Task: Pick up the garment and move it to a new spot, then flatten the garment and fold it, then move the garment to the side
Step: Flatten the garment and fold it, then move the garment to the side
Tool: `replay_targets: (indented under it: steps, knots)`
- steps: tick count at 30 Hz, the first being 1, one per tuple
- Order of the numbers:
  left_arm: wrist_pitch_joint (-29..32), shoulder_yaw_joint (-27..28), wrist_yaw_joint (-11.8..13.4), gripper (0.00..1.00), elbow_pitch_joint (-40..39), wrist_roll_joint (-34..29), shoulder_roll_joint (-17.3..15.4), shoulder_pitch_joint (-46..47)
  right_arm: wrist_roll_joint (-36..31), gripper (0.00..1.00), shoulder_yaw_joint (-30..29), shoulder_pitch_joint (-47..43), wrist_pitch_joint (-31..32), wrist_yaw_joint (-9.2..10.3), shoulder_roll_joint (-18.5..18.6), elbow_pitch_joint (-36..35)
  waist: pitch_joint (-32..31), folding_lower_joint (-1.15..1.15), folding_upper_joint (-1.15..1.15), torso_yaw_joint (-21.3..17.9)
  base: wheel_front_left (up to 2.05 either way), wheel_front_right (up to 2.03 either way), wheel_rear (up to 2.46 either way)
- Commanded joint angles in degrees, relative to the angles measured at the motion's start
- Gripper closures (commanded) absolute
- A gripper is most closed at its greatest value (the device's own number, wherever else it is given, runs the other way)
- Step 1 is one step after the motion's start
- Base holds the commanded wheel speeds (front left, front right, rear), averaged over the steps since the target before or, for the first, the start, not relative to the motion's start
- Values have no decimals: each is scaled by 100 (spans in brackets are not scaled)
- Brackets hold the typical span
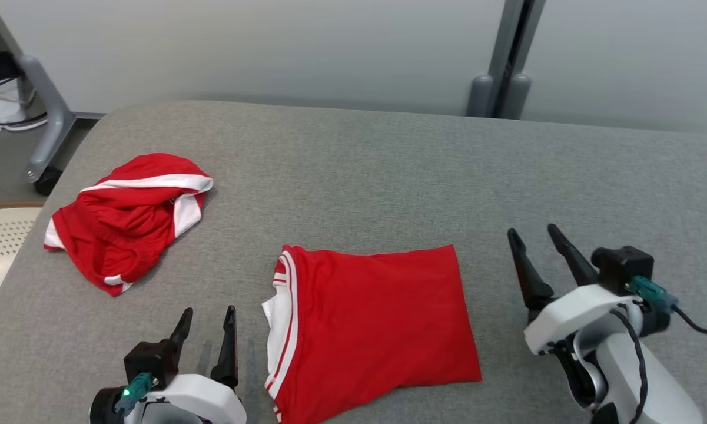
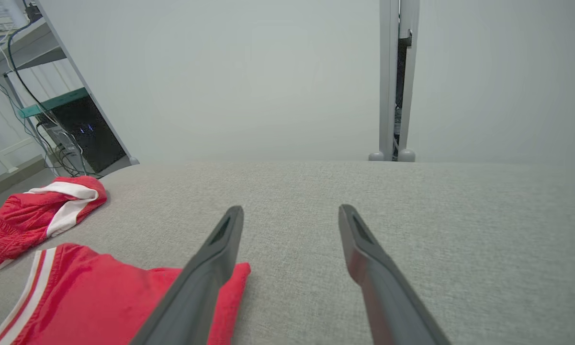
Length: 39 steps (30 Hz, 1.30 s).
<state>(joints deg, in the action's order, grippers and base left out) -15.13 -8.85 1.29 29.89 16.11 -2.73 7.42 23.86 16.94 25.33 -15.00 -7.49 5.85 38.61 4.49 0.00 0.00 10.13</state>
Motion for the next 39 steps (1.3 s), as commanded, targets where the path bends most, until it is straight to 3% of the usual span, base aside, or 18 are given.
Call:
replay_targets:
  steps: [1,6,15,29,39]
  knots:
    - [-1,37,19,0,-28,-23,-33,10,-76,0,-51,-54,-22,0,25,-64,-8,0,0,-149,0,0,0]
    - [0,233,21,0,-228,-210,-29,-146,-798,0,-884,-779,-24,0,-131,-559,-81,0,0,-382,0,0,0]
    - [0,494,28,0,-462,-363,-26,-570,-1410,0,-1200,-1838,-24,1,-275,-1155,-413,0,0,-595,0,0,0]
    - [0,550,24,0,-563,-365,-28,-822,-1030,0,-947,-2072,-25,1,-278,-1291,-497,0,0,-634,0,0,0]
    - [0,251,-59,0,-583,-366,-31,-508,-747,0,-126,-1345,-24,1,-280,-823,49,0,0,-152,0,0,0]
